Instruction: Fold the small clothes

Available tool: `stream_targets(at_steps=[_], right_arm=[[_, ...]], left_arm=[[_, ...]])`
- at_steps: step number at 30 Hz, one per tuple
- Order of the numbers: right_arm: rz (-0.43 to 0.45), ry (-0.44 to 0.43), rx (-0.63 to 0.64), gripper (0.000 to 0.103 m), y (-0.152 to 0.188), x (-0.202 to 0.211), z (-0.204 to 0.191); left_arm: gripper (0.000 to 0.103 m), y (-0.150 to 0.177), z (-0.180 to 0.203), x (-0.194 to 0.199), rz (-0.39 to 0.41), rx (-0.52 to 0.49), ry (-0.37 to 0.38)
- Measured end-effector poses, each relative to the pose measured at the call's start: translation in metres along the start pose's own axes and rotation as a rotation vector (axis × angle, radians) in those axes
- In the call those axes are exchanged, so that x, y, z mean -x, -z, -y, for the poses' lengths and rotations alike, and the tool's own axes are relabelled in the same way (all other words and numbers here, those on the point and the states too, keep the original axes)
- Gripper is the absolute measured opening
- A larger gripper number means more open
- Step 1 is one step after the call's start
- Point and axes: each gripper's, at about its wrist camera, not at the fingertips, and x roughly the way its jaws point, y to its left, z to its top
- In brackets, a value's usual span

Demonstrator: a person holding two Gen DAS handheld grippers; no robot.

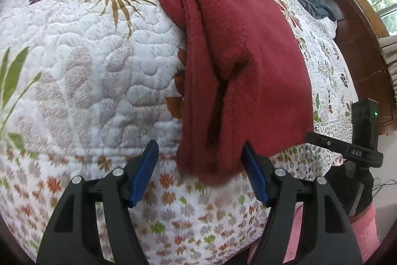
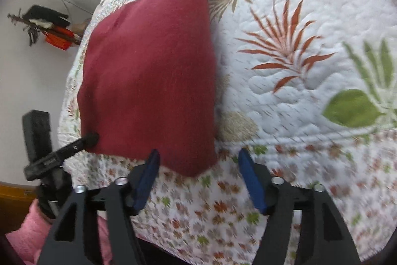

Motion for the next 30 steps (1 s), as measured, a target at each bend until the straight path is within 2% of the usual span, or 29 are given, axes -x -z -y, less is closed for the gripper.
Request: stream_targets(at_steps=[4, 6, 10, 18, 23, 26, 30], right_arm=[[0.014, 0.071, 0.013, 0.080, 0.014, 0.008, -0.011], [0.027, 0.142, 0.039, 0.081, 0.021, 0.012, -0.019], [0.032, 0.215, 0.076, 0.085, 0.033, 0.014, -0.028], [0.057, 0.295, 0.102, 0.093, 0.051, 0.022, -0.051], [0.071, 0.315, 0.116, 0.094, 0.057, 0.030, -0.062], [0.079, 0.338, 0.129, 0.099, 0.057, 0.040, -0.069], [0.098, 0.359, 0.142, 0.099, 0.058, 0.049, -0.081]], left_arm=[[0.070, 0.010, 0.001, 0.010, -0.011, 0.031, -0.066], [0.071, 0.015, 0.001, 0.016, -0.011, 0.045, -0.090], [0.073, 0.026, 0.009, 0.031, 0.007, 0.032, -0.143], [0.081, 0.049, 0.024, 0.053, 0.045, 0.028, -0.247], [0.083, 0.058, 0.031, 0.063, 0.057, 0.020, -0.267], [0.086, 0.062, 0.037, 0.069, 0.065, 0.016, -0.290], [0.087, 0.065, 0.045, 0.078, 0.074, 0.014, -0.310]])
